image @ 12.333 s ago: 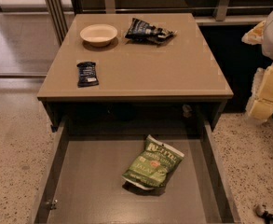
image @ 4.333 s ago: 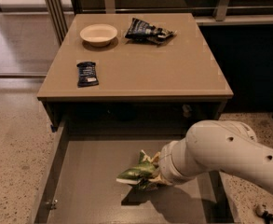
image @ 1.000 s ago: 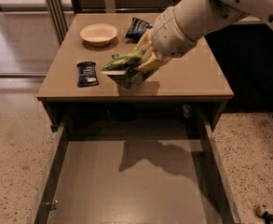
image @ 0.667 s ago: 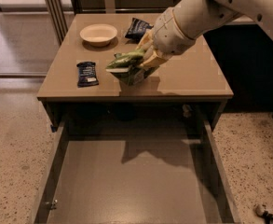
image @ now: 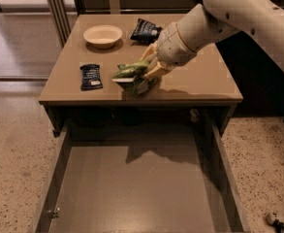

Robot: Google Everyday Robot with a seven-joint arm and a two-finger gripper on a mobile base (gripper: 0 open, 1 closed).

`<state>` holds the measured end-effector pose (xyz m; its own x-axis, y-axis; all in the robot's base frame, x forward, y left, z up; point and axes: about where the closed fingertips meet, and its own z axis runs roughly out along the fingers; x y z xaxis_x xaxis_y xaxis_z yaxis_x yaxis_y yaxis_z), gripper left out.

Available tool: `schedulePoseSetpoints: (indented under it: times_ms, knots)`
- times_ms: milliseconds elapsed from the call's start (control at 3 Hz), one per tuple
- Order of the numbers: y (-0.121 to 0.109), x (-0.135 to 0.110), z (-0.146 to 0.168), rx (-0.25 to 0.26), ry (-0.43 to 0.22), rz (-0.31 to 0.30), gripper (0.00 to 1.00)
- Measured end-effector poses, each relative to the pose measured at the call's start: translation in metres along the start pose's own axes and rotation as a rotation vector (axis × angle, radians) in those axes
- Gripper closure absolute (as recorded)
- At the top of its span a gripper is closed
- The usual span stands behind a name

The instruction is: Pick green jalapeno chip bag from top drawer and place on counter

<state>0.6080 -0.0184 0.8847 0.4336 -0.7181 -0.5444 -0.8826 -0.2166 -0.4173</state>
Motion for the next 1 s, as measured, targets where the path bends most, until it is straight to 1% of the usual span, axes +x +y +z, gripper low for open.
schedulePoseSetpoints:
  times_ms: [333, 667, 1000]
  knots:
    - [-0.017, 0.007, 0.006, 0.003, 0.005, -0.028, 1.00]
    - [-0.058, 0.015, 0.004, 0.027, 0.019, -0.077, 1.00]
    - [-0.053, 0.020, 0.006, 0.022, 0.005, -0.061, 1.00]
